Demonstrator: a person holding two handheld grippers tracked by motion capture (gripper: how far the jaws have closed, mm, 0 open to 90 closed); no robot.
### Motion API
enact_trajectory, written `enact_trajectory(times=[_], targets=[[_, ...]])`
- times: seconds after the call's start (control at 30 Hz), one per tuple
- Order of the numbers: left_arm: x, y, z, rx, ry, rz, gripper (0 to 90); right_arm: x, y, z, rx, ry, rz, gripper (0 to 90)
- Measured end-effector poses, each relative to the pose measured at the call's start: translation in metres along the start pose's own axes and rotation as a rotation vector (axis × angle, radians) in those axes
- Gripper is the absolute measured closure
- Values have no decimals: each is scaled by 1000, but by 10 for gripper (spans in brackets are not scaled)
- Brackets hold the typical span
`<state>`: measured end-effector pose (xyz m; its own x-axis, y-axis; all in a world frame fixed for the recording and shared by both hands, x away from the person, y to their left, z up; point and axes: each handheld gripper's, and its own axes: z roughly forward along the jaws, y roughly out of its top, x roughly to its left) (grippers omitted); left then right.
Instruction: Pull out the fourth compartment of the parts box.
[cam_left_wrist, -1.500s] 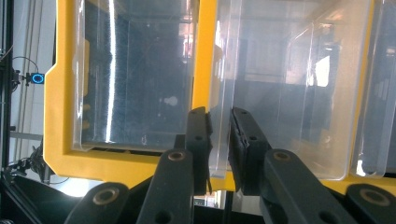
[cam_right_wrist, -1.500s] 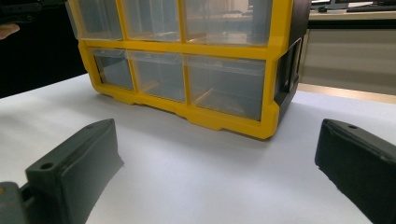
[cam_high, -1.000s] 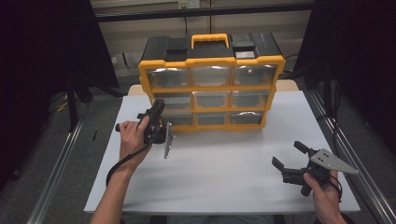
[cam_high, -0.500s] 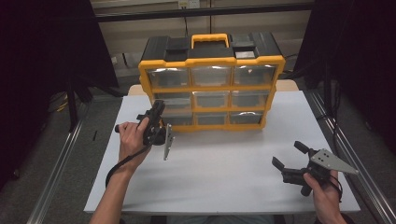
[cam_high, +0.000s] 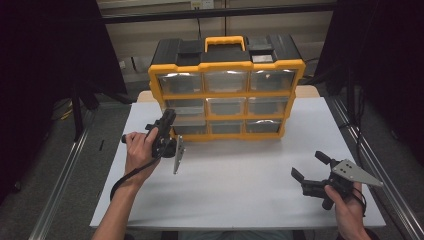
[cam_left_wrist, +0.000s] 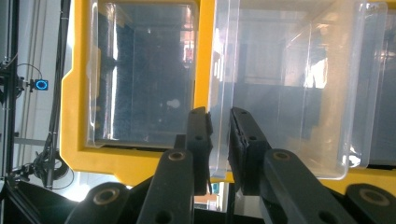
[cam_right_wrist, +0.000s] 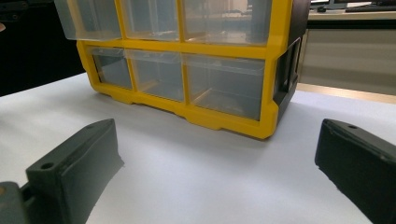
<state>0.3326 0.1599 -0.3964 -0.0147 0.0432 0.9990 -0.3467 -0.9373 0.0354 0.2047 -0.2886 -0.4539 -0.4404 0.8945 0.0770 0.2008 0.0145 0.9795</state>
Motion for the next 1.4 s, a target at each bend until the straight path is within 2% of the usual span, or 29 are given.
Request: enact_trajectory(times=[0.07, 0.13, 0.17, 0.27, 0.33, 0.43, 0.53, 0.67, 0.87, 0.97, 1.2, 1.4], targets=[[-1, 1, -3, 7, 12, -3, 792, 0, 0, 1, -2, -4, 3, 0], [-1, 0, -4, 6, 3, -1, 793, 0, 0, 0, -3, -6, 4, 0], [0, 0, -6, 11, 6, -10, 793, 0, 0, 0, -1, -2, -2, 0], [-1, 0, -6, 0, 5, -9, 793, 0, 0, 0, -3, -4, 1, 0], [-2, 1, -7, 2, 17, -2, 793, 0, 0, 0, 1, -1, 1, 0], [-1, 1, -8, 9, 11, -2, 793, 0, 0, 0, 1, 0, 3, 0], [-1, 1, -8, -7, 9, -10, 793, 0, 0, 0, 0, -1, 2, 0], [0, 1, -10, -4, 17, -1, 793, 0, 0, 0, 1, 0, 3, 0], [-1, 1, -12, -11, 15, -13, 793, 0, 0, 0, 0, 1, 2, 0], [0, 2, -13, -14, 15, -1, 794, 0, 0, 0, 1, 0, 2, 0], [0, 2, -15, -8, 5, -25, 793, 0, 0, 0, -1, 1, 1, 0], [1, 3, -17, -10, 12, -11, 793, 0, 0, 0, 1, 1, 2, 0]])
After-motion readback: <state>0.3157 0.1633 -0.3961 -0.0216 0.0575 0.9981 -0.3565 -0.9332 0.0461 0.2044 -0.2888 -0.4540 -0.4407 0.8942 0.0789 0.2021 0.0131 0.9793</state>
